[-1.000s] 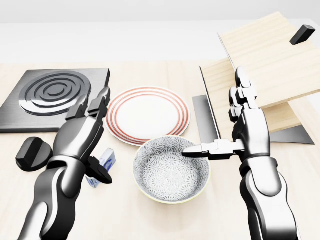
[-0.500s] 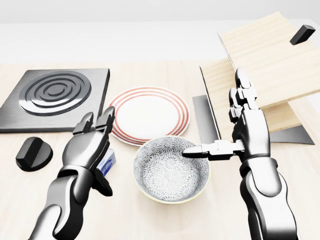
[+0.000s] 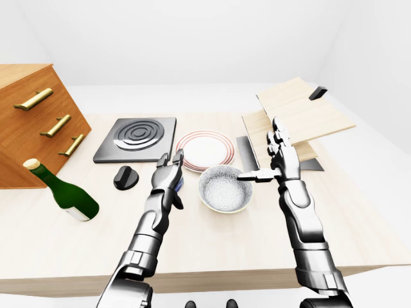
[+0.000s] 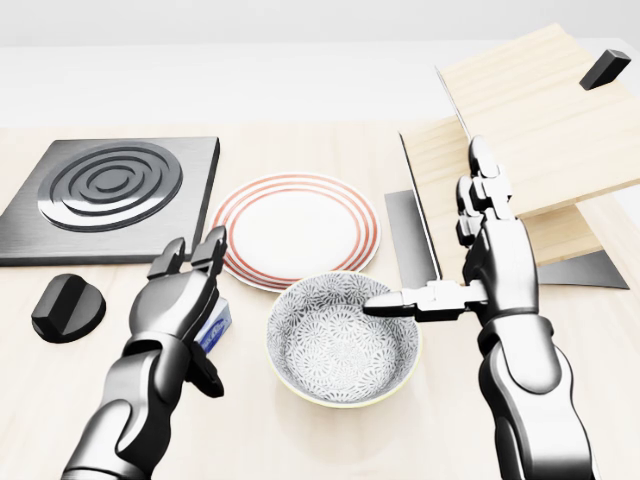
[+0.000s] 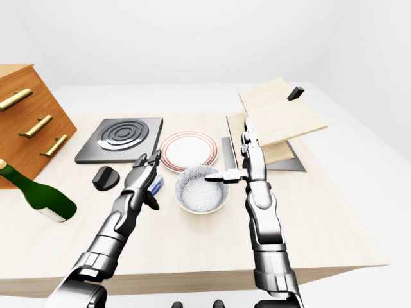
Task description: Pick up the cream cheese and put it in the bowl.
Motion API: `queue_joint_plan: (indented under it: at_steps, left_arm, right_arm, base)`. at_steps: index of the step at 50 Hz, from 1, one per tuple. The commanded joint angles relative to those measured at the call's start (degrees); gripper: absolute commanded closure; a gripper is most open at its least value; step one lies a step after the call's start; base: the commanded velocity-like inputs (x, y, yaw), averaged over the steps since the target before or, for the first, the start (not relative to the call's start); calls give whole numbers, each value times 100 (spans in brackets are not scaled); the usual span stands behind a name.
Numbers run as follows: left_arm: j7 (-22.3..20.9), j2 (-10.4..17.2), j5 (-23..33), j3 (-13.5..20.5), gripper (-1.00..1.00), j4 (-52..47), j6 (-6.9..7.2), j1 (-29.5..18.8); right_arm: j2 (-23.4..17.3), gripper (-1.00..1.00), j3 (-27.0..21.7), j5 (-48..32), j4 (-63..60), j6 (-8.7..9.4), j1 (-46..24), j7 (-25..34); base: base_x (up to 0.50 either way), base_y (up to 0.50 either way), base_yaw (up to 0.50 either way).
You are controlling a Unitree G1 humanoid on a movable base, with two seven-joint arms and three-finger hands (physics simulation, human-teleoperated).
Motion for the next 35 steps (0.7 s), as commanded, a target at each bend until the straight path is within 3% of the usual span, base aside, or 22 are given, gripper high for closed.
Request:
queue_joint_plan:
  at_steps: [1,15,17,20,22,23,24,27,35]
  left_arm:
    - [353,60,-130,32,-100,764,0,-485]
    - [694,118,-373,31,-98,1609,0,-772]
    - [691,113,-392,14,-67,1633,0,-765]
    - [649,114,-389,3,-48,1559,0,-731]
    - [641,114,-389,-1,-18,1559,0,-720]
    - [640,114,-389,-1,-18,1558,0,-720]
    - [625,110,-388,-3,2,1538,0,-705]
    - [623,101,-371,-19,14,1569,0,-700]
    - [576,87,-362,-15,15,1536,0,-680]
  right_arm:
    - [7,-100,10,1,-31,0,4,-9]
    - [1,-100,5,2,34,0,-10,-7]
    - [-1,-100,2,5,16,0,-11,-7]
    - [2,-100,7,1,23,0,-13,-9]
    - [-1,-100,-1,4,36,0,-12,-8]
    - [-1,-100,-1,4,37,0,-11,-8]
    - [-3,-100,-4,6,40,0,-10,-9]
    - [-2,-100,-2,6,27,0,-5,-11]
    - [-2,-100,-3,7,-19,0,4,-16]
  base:
    - [0,0,0]
    - [0,0,0]
    - [0,0,0]
    - [0,0,0]
    - [0,0,0]
    - [0,0,0]
    - [0,0,0]
    - [0,0,0]
    - [0,0,0]
